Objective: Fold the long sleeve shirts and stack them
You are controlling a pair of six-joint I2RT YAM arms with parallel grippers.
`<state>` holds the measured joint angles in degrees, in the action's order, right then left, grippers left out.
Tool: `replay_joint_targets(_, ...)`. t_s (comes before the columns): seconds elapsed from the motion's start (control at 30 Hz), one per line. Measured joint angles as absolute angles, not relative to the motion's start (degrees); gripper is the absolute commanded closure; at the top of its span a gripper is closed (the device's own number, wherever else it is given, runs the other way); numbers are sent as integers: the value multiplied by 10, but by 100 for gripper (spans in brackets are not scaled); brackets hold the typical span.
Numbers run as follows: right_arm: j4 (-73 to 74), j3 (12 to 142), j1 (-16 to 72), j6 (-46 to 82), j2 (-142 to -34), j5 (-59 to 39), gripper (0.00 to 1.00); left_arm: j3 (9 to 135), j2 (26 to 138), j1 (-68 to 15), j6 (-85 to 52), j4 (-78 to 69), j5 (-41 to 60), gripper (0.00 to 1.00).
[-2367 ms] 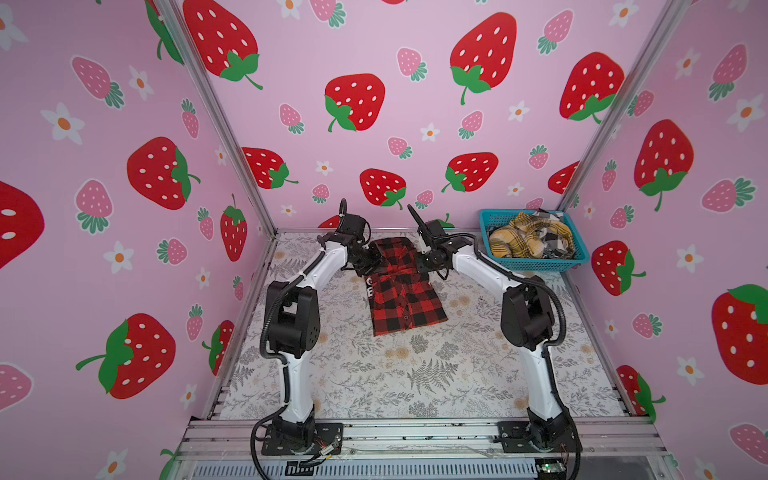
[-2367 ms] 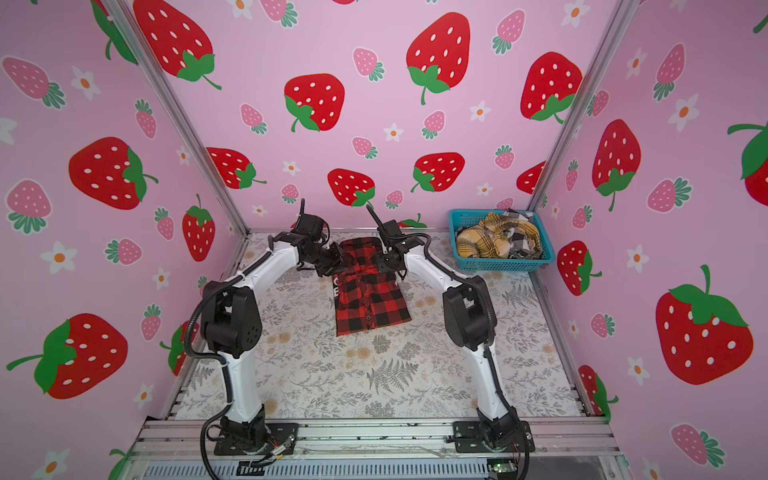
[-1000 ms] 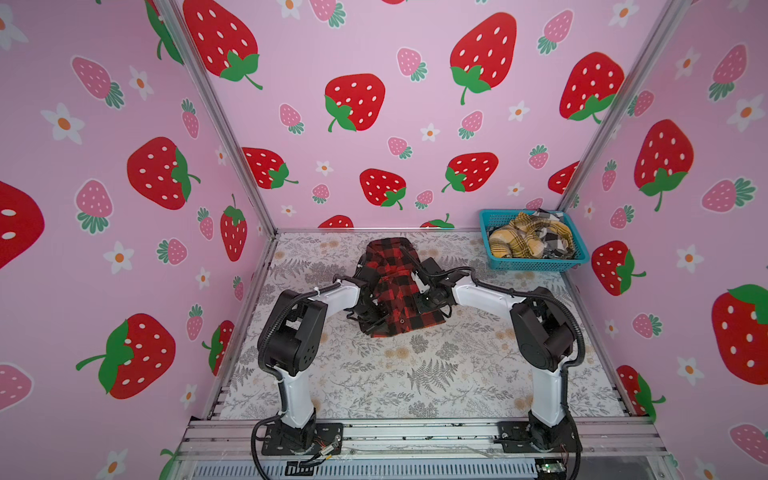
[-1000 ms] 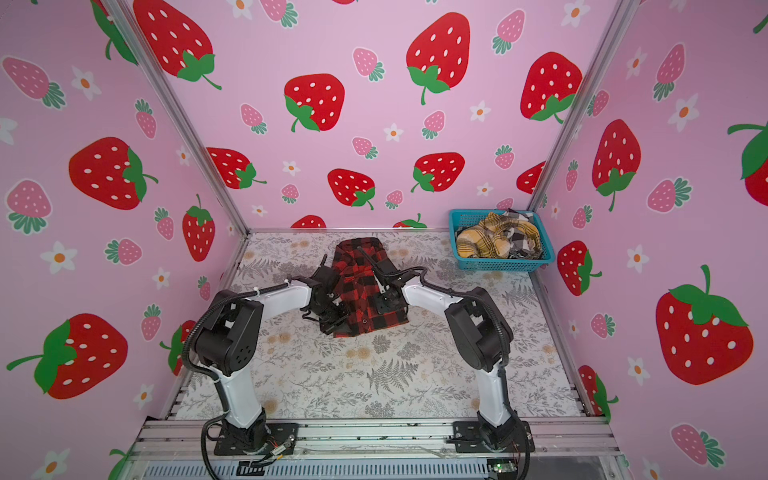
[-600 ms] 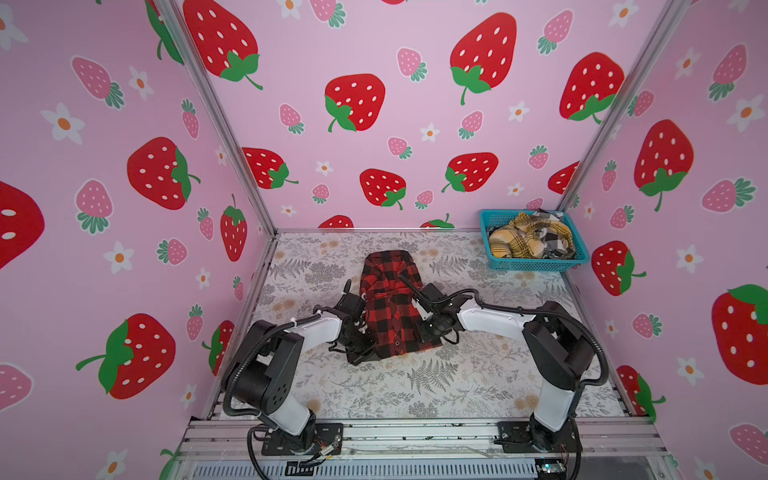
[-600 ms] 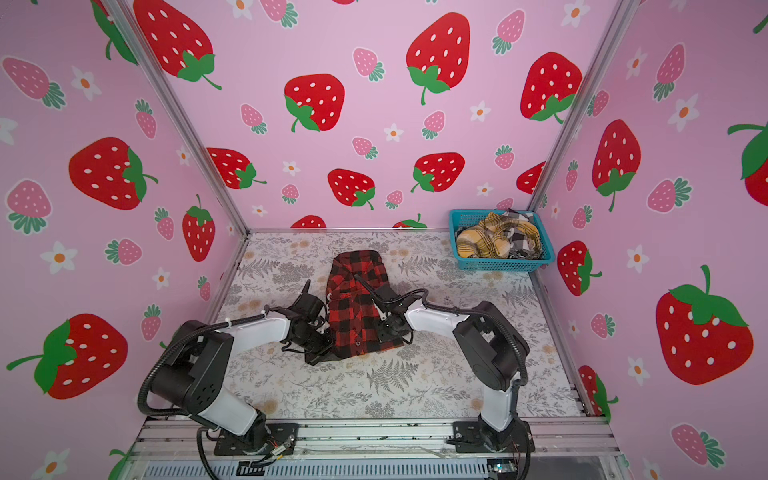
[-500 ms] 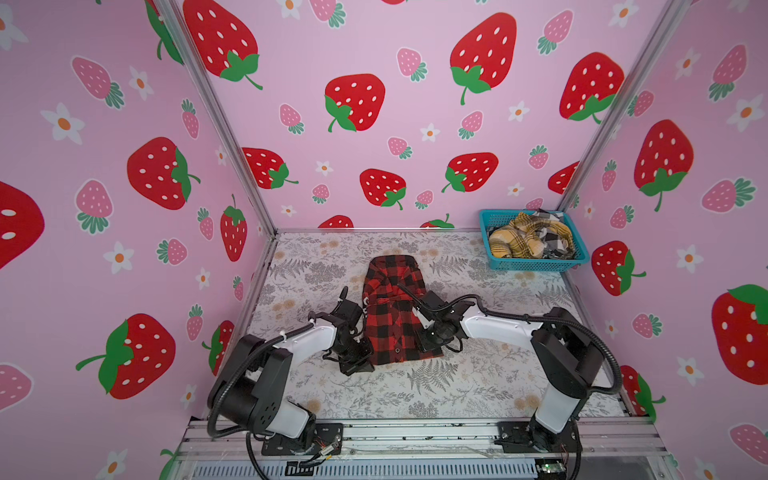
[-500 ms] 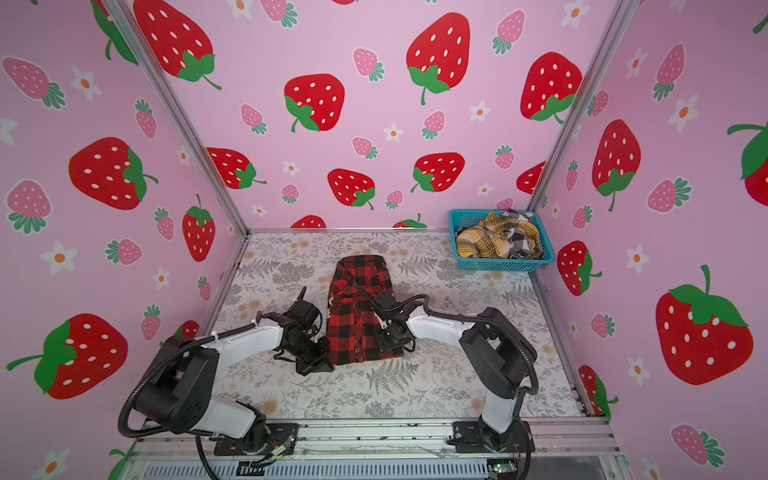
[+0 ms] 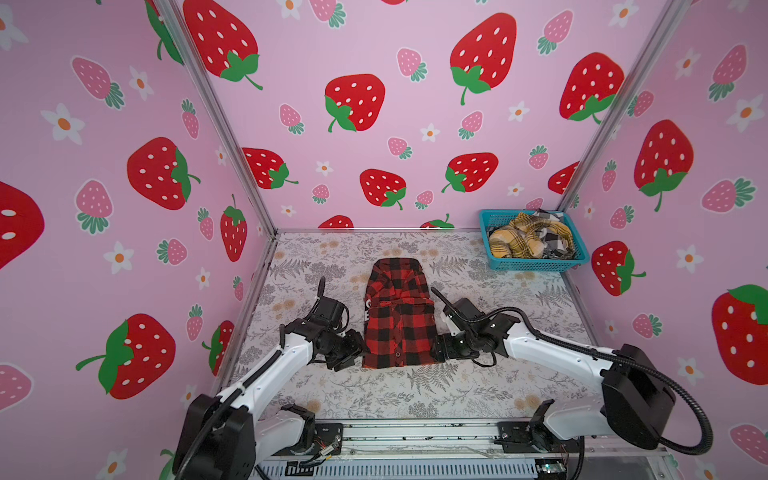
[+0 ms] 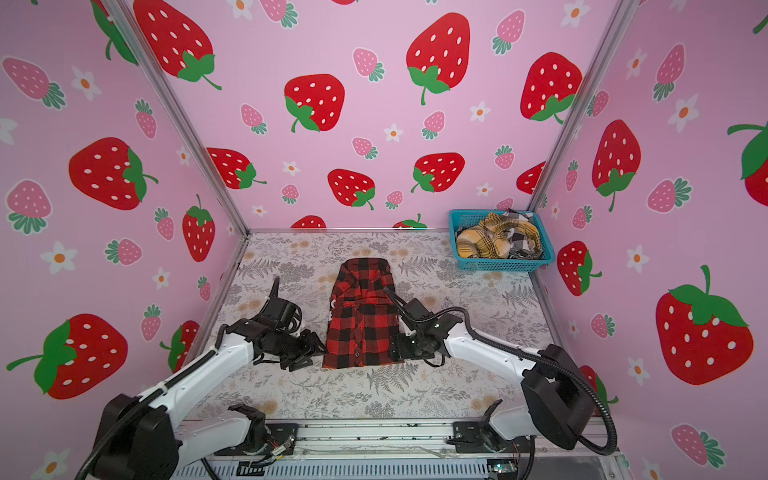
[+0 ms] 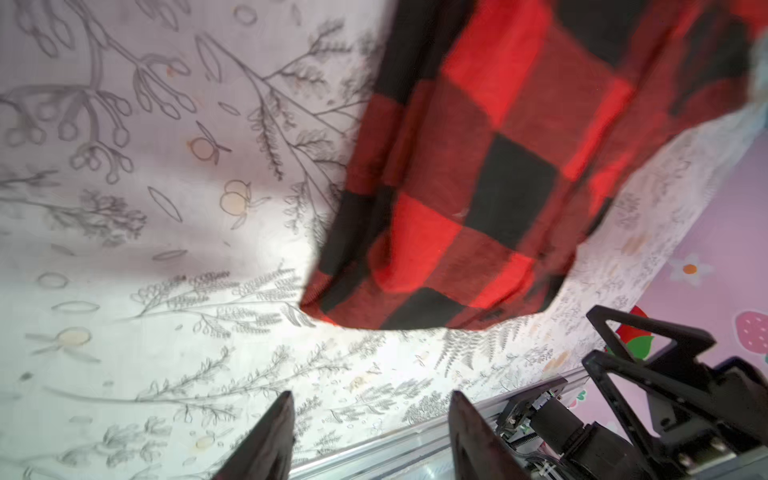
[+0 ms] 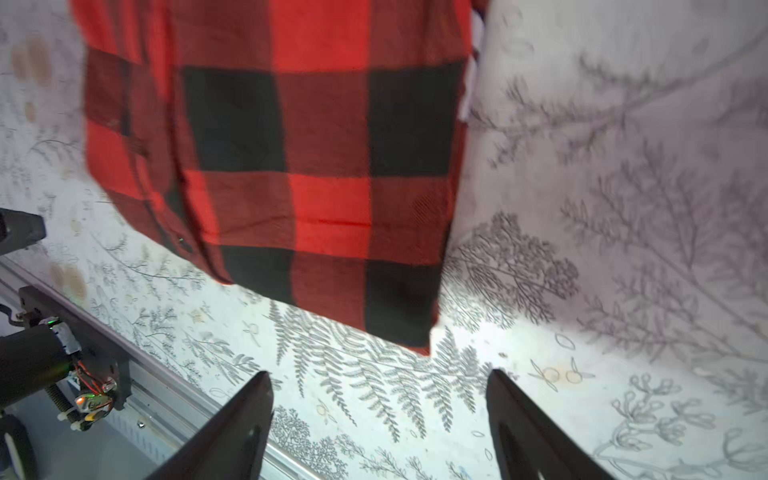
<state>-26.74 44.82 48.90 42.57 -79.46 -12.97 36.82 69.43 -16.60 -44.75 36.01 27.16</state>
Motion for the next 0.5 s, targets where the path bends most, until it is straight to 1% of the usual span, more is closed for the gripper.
replay_joint_targets(0.1,-246,413,464,442,-795,-162,25,340,719,-154,-475,315,302,16)
replay_joint_targets(0.2,-201,382,442,458,-795,-202,30,340,745,-150,-492,267,320,17)
replay_joint_targets(0.23,-187,373,438,465,-795,-213,31,340,753,-147,-495,257,322,18)
replay_joint_targets(0.33,-150,359,430,479,-809,-243,33,340,786,-133,-502,232,327,28)
replay_joint_targets(0.43,-111,358,430,492,-825,-262,33,349,812,-118,-506,230,345,32)
replay_joint_targets(0.5,-88,356,430,499,-834,-272,36,356,826,-116,-506,229,354,39)
